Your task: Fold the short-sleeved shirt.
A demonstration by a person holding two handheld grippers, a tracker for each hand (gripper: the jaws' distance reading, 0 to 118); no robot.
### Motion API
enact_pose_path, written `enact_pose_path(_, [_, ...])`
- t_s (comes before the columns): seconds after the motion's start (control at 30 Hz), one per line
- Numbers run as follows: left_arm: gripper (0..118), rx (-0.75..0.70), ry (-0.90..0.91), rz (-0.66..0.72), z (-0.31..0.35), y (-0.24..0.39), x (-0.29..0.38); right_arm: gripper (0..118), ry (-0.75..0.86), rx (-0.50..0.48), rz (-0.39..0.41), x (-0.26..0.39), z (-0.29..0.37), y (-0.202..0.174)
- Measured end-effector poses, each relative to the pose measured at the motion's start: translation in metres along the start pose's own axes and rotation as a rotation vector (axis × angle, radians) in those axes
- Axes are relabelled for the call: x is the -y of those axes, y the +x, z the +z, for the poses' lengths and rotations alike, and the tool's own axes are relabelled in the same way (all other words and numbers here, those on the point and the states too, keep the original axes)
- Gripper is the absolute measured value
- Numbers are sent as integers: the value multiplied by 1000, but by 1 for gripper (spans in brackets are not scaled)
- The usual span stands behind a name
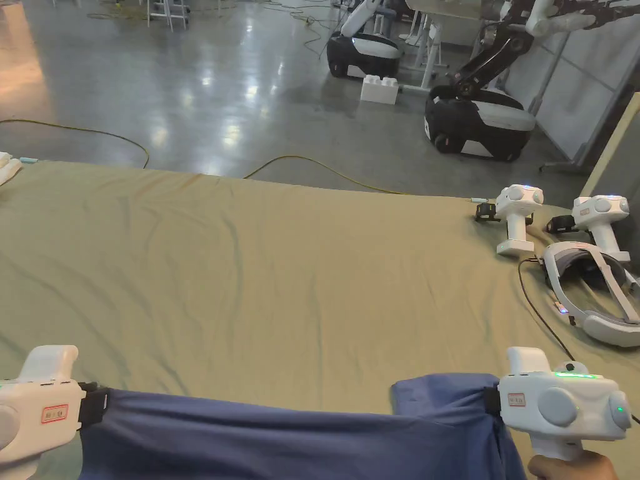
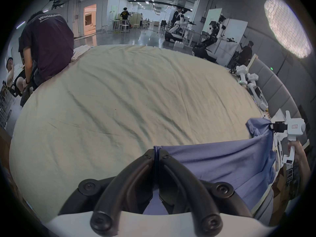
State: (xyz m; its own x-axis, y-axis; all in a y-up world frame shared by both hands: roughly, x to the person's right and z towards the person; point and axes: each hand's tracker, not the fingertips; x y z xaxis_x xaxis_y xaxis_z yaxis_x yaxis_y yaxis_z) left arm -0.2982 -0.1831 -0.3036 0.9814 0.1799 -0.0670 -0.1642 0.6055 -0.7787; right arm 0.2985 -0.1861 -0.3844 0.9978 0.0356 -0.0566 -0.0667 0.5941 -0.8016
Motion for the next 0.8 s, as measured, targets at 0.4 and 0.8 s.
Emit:
enact_pose_path(0.4, [5,68,125,42,91,-11,51,2,147,-18,35,47,128,-6])
enact_pose_path(0.8, [5,60,-29,-20,110,-31,145,2,-22,47,123,153,156,8])
